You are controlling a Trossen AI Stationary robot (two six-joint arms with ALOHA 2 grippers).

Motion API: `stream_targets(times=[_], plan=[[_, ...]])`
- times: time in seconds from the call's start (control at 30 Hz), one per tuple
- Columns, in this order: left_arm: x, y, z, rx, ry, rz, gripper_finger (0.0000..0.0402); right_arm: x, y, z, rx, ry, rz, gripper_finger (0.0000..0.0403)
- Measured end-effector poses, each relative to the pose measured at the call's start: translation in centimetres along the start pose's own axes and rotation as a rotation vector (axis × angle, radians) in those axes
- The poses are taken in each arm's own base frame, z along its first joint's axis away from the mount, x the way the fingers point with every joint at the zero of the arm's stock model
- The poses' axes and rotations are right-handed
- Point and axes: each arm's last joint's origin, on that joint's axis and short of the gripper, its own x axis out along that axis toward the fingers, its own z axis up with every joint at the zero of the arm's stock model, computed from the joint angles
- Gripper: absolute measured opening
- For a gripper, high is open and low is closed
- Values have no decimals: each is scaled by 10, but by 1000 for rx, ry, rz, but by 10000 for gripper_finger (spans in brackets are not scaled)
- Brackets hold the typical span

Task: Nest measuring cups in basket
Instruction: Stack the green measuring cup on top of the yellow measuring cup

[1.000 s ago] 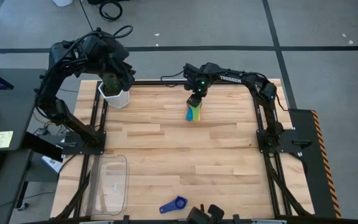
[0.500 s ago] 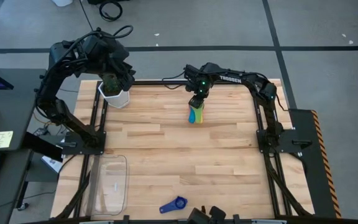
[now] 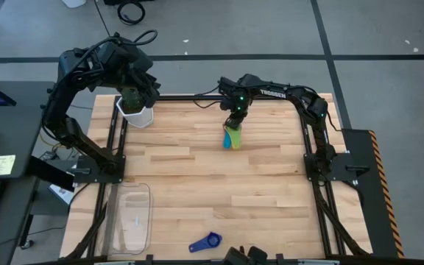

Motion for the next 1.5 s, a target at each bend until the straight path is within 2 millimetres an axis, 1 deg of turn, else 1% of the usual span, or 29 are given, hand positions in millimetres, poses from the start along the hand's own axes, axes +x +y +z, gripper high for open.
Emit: stream_targets(times=[0.37, 0.57, 0.63, 0.73, 0.83, 0.9, 0.97, 1.13, 1.27, 1.4, 1.5], plan=[[0, 0, 0, 0, 0, 0, 135, 0, 0, -2, -114, 36, -83, 17], [0, 0, 0, -3, 0, 0, 135, 2, 4, -2, -136, 46, -135, 80], [0, 0, 0, -3, 0, 0, 135, 2, 6, -2, -140, 47, -137, 96], [0, 0, 0, -3, 0, 0, 135, 2, 7, -3, -140, 58, -136, 110], [0, 0, 0, -3, 0, 0, 135, 1, 8, -6, -136, 89, -132, 115], [0, 0, 0, -3, 0, 0, 135, -4, 9, -7, -127, 109, -130, 116], [0, 0, 0, -2, 0, 0, 135, -10, 10, -5, -132, 93, -132, 117], [0, 0, 0, -2, 0, 0, 135, -34, 16, 6, -165, 3, -142, 117], [0, 0, 0, -2, 0, 0, 135, -54, 20, 11, -175, -48, -148, 117], [0, 0, 0, -1, 0, -1, 135, -80, 26, 8, -154, -35, -160, 114], [0, -1, 0, 0, 0, -3, 135, -97, 30, 1, -133, 7, -187, 101]])
